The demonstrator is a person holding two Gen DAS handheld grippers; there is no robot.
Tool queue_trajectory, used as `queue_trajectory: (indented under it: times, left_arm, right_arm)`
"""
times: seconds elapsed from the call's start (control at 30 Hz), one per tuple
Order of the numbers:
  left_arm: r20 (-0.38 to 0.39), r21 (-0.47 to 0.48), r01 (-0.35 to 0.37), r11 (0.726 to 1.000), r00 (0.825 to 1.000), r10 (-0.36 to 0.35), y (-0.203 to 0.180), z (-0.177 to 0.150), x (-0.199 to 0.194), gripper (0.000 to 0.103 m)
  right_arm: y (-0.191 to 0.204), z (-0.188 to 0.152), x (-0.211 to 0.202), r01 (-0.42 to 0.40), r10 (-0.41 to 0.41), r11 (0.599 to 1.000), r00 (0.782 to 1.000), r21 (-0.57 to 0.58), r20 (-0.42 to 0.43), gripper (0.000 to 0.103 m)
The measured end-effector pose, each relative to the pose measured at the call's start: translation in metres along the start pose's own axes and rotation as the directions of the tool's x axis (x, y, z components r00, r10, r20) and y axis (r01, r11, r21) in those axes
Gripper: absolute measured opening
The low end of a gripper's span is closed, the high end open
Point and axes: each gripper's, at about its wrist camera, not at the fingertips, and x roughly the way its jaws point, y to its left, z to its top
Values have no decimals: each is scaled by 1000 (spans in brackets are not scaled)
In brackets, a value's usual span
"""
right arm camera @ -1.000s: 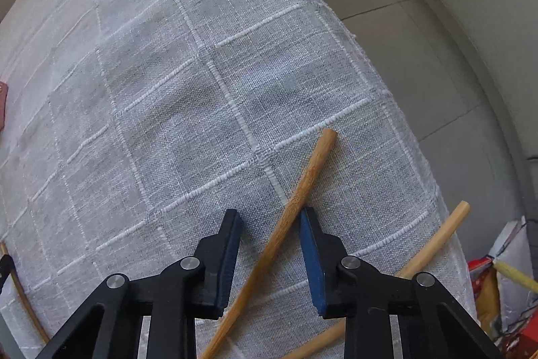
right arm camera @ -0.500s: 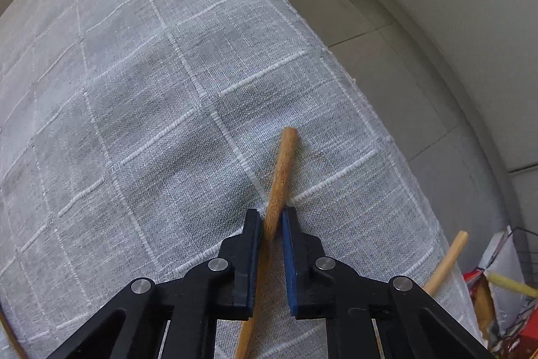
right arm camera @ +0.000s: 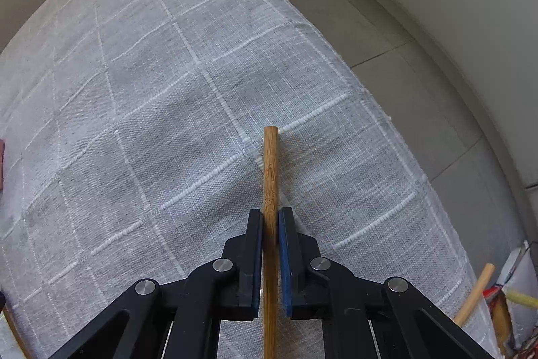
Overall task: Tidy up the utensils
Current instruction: 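Grasp another wooden chopstick with the right tool while the left tool holds its chopstick, then carry both chopsticks over the pink cup and lower them in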
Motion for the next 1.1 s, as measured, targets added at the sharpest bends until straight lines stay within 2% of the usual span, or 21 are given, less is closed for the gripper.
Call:
queue_trajectory:
  times: [0.17, 0.3, 0.47, 0.57, 0.7, 0.9, 1.1]
  left_arm:
    - [65, 12, 23, 1000, 998, -24, 9, 13, -25, 8]
    - [120, 26, 48, 999, 991, -51, 9, 18, -48, 8]
    - [188, 33, 83, 996, 978, -88, 17, 11, -83, 8]
    - [213, 37, 102, 994, 971, -107, 21, 4, -105, 8]
    - [242, 40, 133, 990, 960, -139, 27, 0, -129, 8]
    - [329, 41, 202, 978, 922, -204, 40, -3, -168, 8]
    - [442, 55, 233, 971, 866, -233, 48, 0, -200, 8]
  right_arm:
    - [7, 3, -18, -55, 55, 998, 997, 1, 50, 8]
    - [17, 2, -46, -100, 102, 995, 987, -26, 124, 8]
    - [27, -6, -81, -149, 162, 986, 965, -76, 209, 8]
    - [34, -14, -106, -184, 207, 977, 943, -111, 261, 8]
    - [42, -27, -138, -237, 285, 955, 902, -178, 325, 8]
    - [46, -41, -175, -333, 419, 903, 821, -270, 389, 8]
    - [56, -54, -215, -352, 503, 861, 704, -368, 502, 8]
